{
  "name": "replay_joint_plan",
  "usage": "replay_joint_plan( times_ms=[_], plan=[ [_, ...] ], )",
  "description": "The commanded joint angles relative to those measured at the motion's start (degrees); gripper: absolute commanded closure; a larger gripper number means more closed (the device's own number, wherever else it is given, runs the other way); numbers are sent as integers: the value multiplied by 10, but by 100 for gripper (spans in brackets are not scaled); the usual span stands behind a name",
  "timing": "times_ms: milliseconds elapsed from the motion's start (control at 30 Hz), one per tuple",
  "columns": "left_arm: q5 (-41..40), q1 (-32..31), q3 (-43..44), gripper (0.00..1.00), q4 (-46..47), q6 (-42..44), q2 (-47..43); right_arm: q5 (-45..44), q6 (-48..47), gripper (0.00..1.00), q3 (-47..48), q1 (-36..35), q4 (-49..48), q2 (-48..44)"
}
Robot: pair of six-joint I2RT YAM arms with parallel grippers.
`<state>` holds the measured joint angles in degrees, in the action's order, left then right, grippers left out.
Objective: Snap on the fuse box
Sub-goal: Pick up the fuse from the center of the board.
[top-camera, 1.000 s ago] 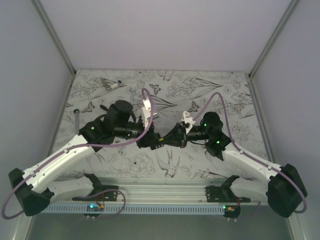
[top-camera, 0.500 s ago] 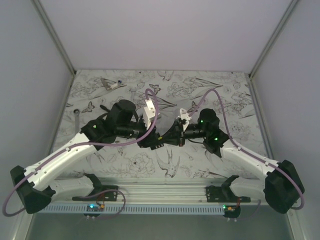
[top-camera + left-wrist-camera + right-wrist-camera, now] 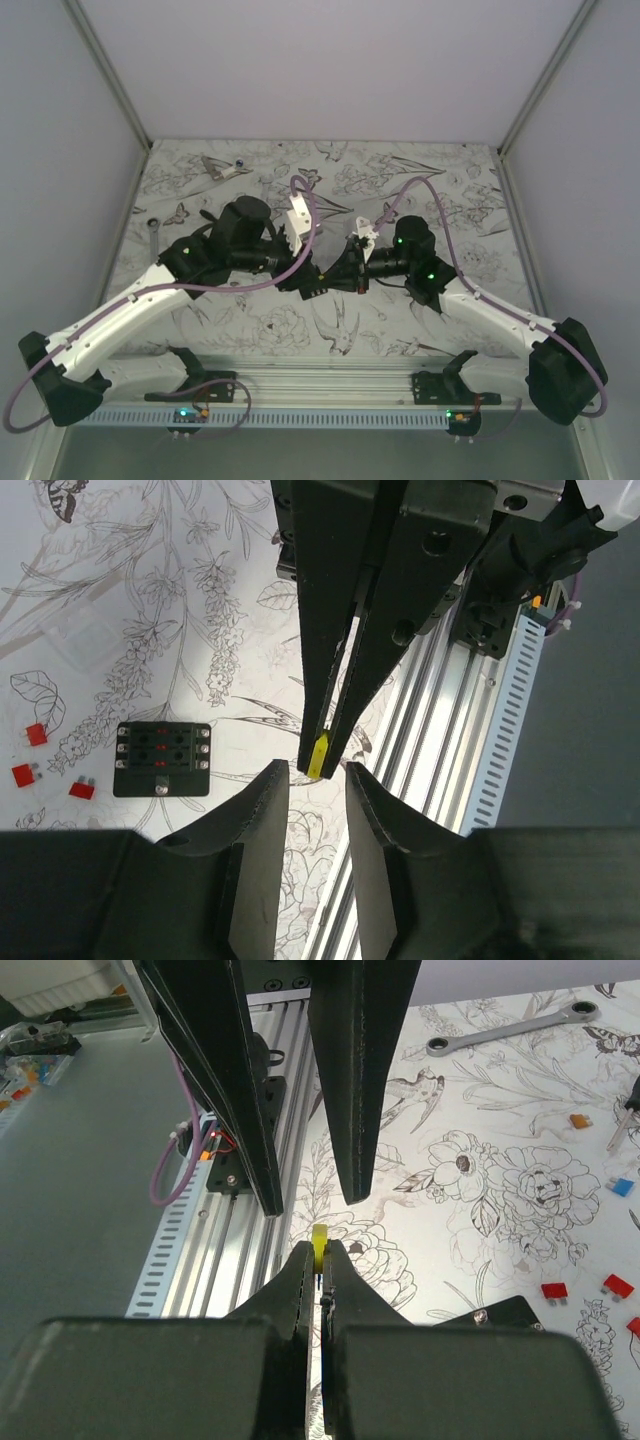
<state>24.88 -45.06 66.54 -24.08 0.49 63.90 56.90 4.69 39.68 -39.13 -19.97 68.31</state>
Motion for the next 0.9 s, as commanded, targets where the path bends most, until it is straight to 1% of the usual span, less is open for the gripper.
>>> replay_joint_plan(
  times_ms=[0,300,633,867],
  plan=[
    [13,-4,7,68,-21,13,-4,3,-2,100,21,-1,2,3],
    [46,-5,27,71,-21,14,32,10,4,100,25,-1,-1,9],
    [50,-6,32,77,-21,17,53,21,7,100,29,-1,-4,15],
    [64,-6,25,89,-21,26,53,33,15,100,31,0,-15,12]
  ],
)
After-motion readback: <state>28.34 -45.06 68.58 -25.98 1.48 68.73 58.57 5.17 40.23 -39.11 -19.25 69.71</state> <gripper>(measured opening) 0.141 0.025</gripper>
